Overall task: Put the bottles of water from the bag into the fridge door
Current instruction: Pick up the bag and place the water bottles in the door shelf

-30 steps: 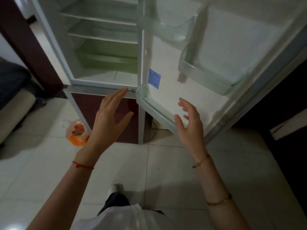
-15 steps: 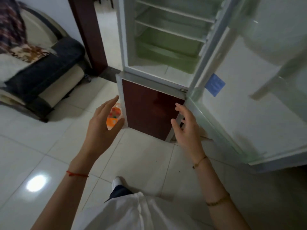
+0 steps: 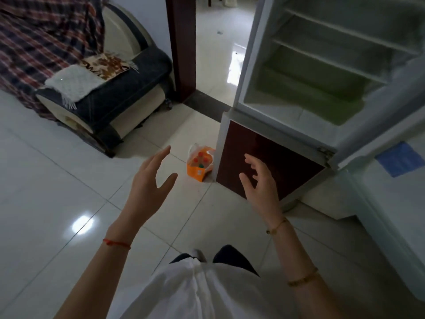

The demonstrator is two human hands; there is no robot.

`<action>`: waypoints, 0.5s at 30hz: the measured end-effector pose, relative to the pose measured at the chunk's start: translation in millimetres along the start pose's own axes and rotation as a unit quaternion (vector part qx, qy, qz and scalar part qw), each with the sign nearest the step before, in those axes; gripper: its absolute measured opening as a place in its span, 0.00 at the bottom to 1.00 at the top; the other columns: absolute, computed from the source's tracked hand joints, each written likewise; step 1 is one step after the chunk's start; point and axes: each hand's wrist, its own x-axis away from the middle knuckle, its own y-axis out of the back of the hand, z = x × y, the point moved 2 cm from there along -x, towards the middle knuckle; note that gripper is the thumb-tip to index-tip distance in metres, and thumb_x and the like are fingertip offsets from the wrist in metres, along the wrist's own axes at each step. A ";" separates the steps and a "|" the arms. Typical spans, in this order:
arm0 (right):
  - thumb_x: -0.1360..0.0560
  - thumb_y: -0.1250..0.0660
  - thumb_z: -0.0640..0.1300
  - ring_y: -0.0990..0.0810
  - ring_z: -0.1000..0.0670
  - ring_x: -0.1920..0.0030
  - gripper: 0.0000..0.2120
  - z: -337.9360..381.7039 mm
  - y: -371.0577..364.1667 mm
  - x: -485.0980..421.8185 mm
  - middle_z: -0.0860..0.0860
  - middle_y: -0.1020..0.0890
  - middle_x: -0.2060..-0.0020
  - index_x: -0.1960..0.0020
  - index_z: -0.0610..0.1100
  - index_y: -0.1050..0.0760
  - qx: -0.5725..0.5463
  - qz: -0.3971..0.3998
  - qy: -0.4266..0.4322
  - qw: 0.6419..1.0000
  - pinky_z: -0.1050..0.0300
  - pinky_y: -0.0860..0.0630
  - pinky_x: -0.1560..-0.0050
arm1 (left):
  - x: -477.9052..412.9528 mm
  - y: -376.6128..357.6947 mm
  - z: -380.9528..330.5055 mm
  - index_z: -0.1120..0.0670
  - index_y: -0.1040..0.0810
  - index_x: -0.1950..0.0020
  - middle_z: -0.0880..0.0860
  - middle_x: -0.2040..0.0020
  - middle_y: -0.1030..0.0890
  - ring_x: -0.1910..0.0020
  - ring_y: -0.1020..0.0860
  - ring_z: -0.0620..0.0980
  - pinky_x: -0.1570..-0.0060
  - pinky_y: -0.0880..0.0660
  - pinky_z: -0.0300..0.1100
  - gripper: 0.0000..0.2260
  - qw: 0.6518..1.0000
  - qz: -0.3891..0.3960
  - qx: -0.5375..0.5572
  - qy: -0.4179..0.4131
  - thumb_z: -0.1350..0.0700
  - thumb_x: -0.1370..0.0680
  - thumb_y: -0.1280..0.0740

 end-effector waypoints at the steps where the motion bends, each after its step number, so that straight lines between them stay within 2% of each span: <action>1: 0.21 0.36 0.38 0.30 0.51 0.32 0.23 0.3 -7.1 -6.9 0.50 0.27 0.32 0.28 0.45 0.33 0.003 0.007 -0.004 1.000 0.53 0.30 0.32 | -5.4 1.8 7.8 0.53 0.35 0.23 0.52 0.27 0.28 0.29 0.29 0.51 0.32 0.34 0.42 0.27 1.000 0.001 0.004 0.006 0.56 0.22 0.32; 7: 0.21 0.38 0.39 0.31 0.51 0.31 0.22 -12.7 -41.1 -53.3 0.49 0.29 0.31 0.27 0.45 0.34 0.015 0.053 -0.035 0.998 0.53 0.31 0.31 | -46.8 -3.6 47.7 0.54 0.34 0.24 0.53 0.27 0.28 0.29 0.29 0.52 0.29 0.31 0.49 0.26 0.999 0.006 0.011 0.040 0.55 0.21 0.33; 15: 0.20 0.39 0.39 0.31 0.50 0.29 0.21 -54.2 -89.5 -152.3 0.48 0.31 0.29 0.27 0.44 0.34 0.037 0.109 -0.092 0.989 0.64 0.35 0.37 | -136.0 -34.0 97.9 0.53 0.36 0.23 0.52 0.28 0.28 0.30 0.29 0.51 0.30 0.32 0.46 0.27 0.995 0.021 0.014 0.101 0.55 0.21 0.33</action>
